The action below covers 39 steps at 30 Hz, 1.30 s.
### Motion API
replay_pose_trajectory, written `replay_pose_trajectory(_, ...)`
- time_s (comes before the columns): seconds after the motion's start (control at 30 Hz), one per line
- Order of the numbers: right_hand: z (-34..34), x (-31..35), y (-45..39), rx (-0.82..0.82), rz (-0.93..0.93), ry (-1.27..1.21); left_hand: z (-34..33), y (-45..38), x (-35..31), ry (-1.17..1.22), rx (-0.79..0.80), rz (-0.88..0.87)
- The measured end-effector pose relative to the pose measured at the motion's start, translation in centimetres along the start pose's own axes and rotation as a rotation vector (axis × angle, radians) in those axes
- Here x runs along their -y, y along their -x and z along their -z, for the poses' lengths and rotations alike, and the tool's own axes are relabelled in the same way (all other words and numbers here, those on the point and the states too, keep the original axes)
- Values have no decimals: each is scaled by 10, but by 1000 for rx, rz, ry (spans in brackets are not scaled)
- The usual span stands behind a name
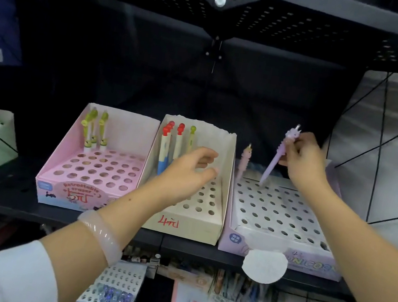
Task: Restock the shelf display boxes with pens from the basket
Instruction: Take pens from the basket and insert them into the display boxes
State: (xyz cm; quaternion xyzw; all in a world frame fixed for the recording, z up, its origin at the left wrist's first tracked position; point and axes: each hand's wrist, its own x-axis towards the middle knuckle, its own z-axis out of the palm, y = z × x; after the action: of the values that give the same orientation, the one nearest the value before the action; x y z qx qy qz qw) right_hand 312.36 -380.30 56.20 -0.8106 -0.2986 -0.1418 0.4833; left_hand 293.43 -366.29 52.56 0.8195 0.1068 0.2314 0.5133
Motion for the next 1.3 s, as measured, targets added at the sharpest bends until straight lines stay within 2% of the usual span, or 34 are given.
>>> replay_pose_trajectory(0.13,-4,-15,-4,29,7,57,-8,-6,3,-26,-15,14)
replay_pose_trajectory(0.3,-9,-29,-8,-13,42,143,-12,-11,6,-34,-35,23)
replay_pose_trajectory(0.43,-12,-31,-10,-36,57,100,-16,-12,7,-30,-21,26)
replay_pose_trajectory(0.6,-19,-32,-8,123,26,69,-15,-12,9,-22,-26,25)
replay_pose_trajectory(0.77,-8,-30,-13,-96,0,99,-14,-11,11,-23,-18,21)
replay_pose_trajectory(1.03,-7,-38,-15,-24,-19,212,-17,-10,8,-21,-13,19)
replay_pose_trajectory(1.17,-13,-47,-11,108,-55,171,-16,-8,6,-19,-15,25)
replay_pose_trajectory(1.3,-13,-53,-14,134,-123,122,-16,-6,3,-22,-16,23)
